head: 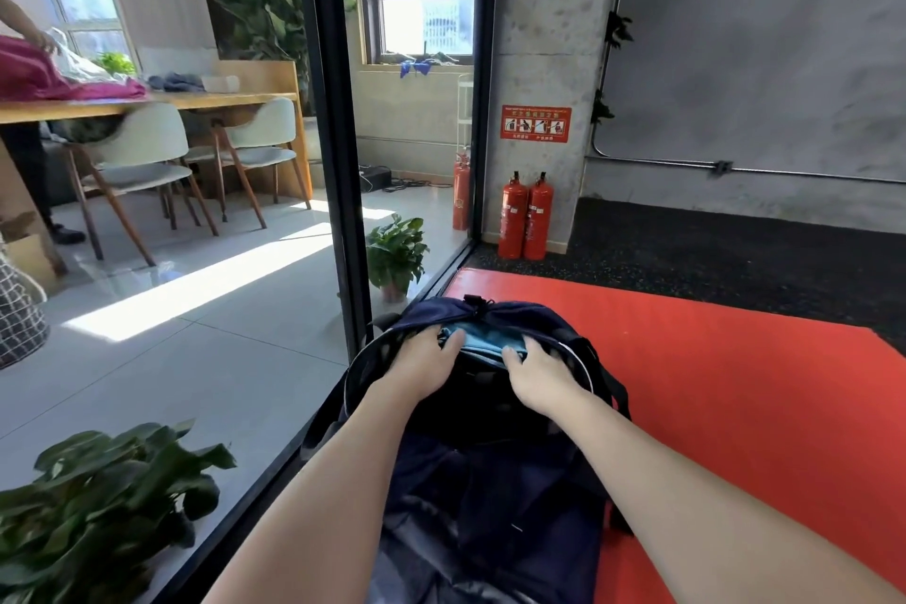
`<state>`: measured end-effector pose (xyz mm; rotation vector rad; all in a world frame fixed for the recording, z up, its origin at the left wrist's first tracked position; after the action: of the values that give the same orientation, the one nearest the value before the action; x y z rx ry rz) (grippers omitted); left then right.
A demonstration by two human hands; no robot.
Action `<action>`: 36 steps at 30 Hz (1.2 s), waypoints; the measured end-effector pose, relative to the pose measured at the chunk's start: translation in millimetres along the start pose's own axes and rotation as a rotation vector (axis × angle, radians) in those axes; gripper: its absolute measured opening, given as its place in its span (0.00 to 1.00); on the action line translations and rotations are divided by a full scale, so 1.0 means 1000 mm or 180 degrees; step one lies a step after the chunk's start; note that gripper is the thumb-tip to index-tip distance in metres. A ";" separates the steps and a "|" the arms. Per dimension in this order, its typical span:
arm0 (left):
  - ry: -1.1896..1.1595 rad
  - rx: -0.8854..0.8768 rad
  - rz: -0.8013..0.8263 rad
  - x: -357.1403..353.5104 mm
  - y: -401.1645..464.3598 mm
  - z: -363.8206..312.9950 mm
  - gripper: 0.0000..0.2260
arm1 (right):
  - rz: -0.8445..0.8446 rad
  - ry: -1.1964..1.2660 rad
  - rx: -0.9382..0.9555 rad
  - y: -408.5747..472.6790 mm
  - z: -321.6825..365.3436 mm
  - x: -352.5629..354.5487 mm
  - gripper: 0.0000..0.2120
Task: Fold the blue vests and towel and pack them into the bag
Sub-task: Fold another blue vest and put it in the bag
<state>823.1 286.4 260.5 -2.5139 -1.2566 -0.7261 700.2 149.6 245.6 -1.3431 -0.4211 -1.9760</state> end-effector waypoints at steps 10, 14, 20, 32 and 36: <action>0.0014 -0.0008 -0.0415 0.008 -0.021 -0.001 0.28 | -0.0073 0.0134 0.0408 -0.030 0.007 0.017 0.31; 0.0384 0.0025 -0.0657 0.002 -0.060 -0.022 0.31 | -0.0230 0.0287 0.0759 -0.074 0.009 0.042 0.28; 0.0419 -0.0513 -0.0755 -0.038 -0.131 -0.091 0.25 | -0.0392 0.0519 0.0837 -0.143 -0.048 0.088 0.24; 0.0018 -0.1350 0.0528 -0.250 -0.277 -0.215 0.17 | -0.0887 0.0457 -0.0042 -0.283 -0.312 0.160 0.12; 0.0166 -0.1498 0.1234 -0.352 -0.337 -0.242 0.16 | -0.1000 0.0340 -0.0484 -0.339 -0.418 0.161 0.06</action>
<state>296.6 148.7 276.0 -2.9513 -0.5921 -1.0736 144.1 73.2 259.7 -1.3189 -0.4613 -2.3686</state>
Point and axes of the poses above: each hand's wrist, its own y-axis towards the middle knuckle, its own x-axis out of the back of the hand, z = x × y, the point moved 6 cm from there along y, towards the middle knuckle, and after that the axes turned 13 degrees about -y, right-handed, at the moved point
